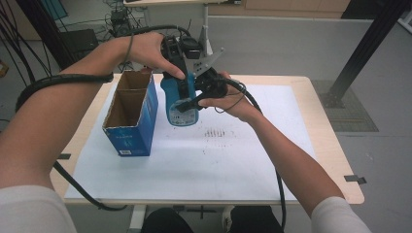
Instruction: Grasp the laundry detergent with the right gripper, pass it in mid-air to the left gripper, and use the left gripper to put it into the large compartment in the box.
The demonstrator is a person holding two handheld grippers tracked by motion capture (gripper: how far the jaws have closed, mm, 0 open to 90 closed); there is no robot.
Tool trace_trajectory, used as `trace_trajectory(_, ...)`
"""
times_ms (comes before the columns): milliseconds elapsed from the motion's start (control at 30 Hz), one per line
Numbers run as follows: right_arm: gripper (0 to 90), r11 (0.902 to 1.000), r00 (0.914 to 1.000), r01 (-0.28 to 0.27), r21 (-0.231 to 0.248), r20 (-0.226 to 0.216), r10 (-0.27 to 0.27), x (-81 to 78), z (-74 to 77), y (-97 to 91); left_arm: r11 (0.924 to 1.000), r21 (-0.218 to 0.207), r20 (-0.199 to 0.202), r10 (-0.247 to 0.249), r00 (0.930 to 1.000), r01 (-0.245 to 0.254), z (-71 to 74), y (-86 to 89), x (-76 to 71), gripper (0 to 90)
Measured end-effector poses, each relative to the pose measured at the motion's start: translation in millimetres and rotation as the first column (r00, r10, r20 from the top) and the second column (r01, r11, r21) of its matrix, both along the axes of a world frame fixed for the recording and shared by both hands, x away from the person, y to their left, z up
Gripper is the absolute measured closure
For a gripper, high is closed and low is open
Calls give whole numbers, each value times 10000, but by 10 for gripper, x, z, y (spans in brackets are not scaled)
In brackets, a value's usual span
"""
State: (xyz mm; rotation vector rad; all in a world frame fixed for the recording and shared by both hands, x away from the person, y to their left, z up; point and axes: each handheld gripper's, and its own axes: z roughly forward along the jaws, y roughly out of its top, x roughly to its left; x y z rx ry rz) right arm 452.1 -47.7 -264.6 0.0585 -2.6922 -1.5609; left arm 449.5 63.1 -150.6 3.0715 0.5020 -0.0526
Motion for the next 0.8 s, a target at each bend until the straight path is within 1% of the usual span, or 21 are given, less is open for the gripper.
trace_trajectory(67,444,10000,10000,1,3,0,-1,-1,1,-2,10000,12,-16,2,10000,-2,-2,-2,1,114)
trace_trajectory(167,444,10000,10000,71,-59,11,-71,-12,7,-9,10000,90,-75,-41,10000,41,-24,-15,-7,145)
trace_trajectory(200,444,10000,10000,9,-47,9,-9,-18,10,-5,9999,93,-91,-46,9999,47,-26,-18,-10,154)
trace_trajectory(267,444,10000,10000,-77,-25,4,77,-19,8,-2,9998,141,-60,-129,9999,130,-23,-23,-12,179)
trace_trajectory(533,444,9999,9999,-55,-110,155,57,-26,-5,-17,9994,145,-86,-310,9995,311,-20,-33,-24,308)
trace_trajectory(633,444,9998,9998,1,-175,199,2,-34,-6,-26,9994,158,-46,-319,9995,319,-12,-35,-27,334)
trace_trajectory(800,443,9999,9997,-34,-118,246,37,-33,-10,-28,9987,261,21,-448,9990,447,-6,-47,-33,342)
